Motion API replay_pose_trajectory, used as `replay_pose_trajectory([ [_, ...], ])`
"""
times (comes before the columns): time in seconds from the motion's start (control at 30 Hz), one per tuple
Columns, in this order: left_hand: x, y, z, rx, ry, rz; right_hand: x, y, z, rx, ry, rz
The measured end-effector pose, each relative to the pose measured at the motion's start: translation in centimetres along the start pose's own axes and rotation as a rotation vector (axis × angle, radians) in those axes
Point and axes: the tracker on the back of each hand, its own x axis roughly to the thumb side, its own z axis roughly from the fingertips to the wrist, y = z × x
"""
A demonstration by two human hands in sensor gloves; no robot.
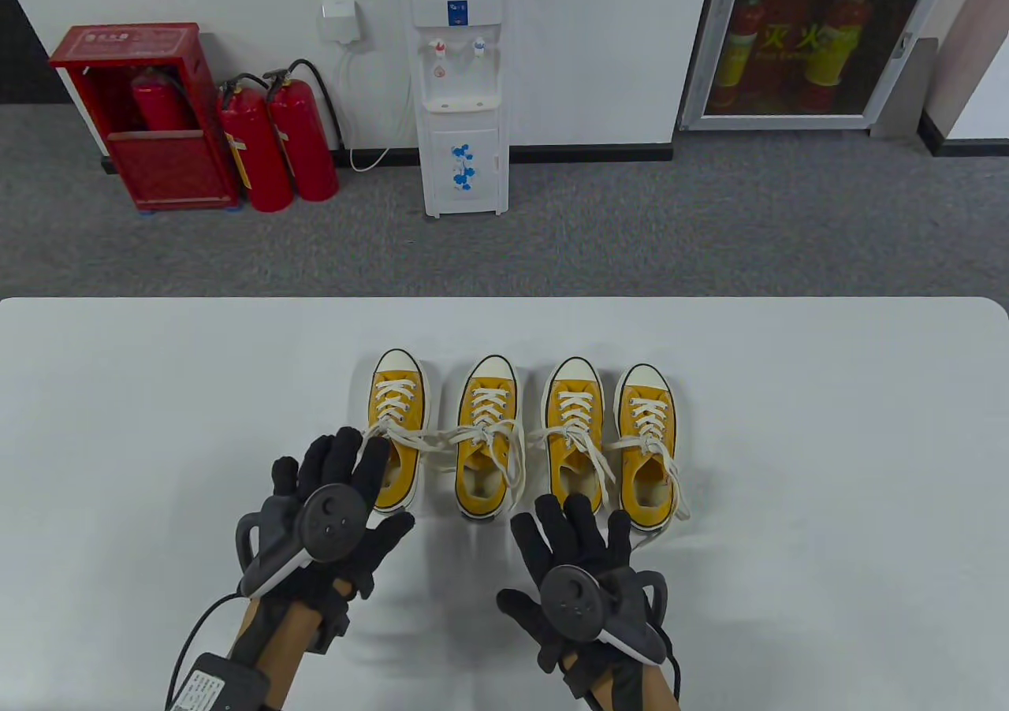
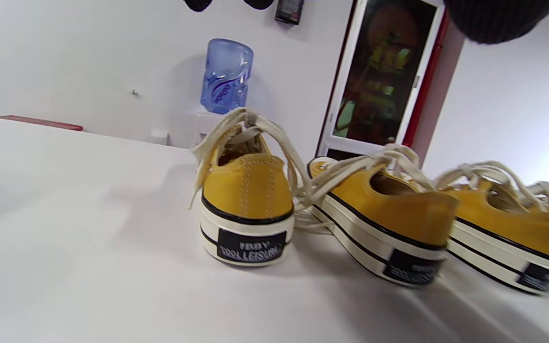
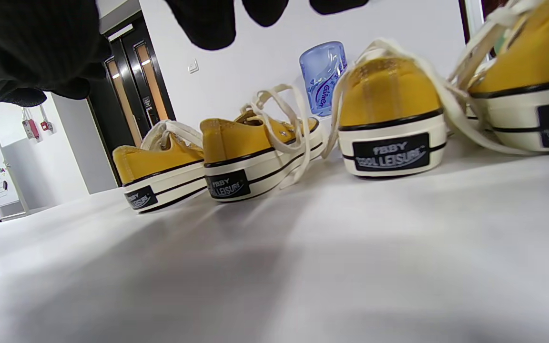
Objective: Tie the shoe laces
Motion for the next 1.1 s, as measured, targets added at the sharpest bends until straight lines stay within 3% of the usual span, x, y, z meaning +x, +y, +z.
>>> replay_pose_trajectory([
  [0.3, 1.0, -2.6, 2.3, 0.019, -0.088, -0.011, 0.8, 0.2, 0.2, 0.005, -0.033, 0.02],
  [0.73, -0.1, -6.5, 2.9, -0.008, -0.108, -0.056, 1.9, 1.0, 0.2, 0.044, -0.075, 0.044],
  [1.1, -0.4, -6.8, 3.1, -0.031, -0.094, -0.058, 1.9, 1.1, 0.1, 0.054, -0.071, 0.047],
])
